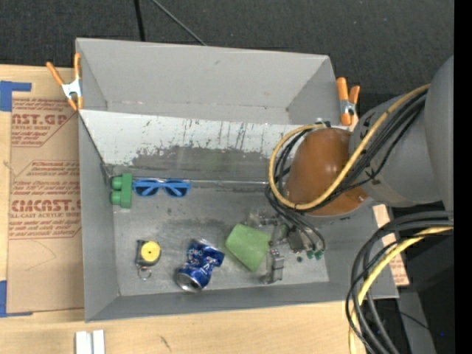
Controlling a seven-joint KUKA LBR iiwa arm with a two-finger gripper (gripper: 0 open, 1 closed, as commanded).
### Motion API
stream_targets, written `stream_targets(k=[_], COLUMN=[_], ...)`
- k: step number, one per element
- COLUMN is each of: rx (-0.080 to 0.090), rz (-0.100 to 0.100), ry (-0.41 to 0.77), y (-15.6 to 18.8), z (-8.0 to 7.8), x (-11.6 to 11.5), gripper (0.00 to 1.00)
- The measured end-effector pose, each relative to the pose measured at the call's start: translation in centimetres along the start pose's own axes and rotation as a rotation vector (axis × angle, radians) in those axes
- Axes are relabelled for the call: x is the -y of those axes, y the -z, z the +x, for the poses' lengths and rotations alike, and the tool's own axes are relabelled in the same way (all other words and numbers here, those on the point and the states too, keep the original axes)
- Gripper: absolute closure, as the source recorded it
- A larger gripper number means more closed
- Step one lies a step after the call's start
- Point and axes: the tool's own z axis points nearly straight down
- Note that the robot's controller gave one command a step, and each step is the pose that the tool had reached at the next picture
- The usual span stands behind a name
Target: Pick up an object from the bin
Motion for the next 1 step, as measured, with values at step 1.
stream_targets(k=[1], rx=[0.002], rz=[0.001], ry=[-0.003], y=[0.26], z=[-0.02], x=[0.09], gripper=[1.0])
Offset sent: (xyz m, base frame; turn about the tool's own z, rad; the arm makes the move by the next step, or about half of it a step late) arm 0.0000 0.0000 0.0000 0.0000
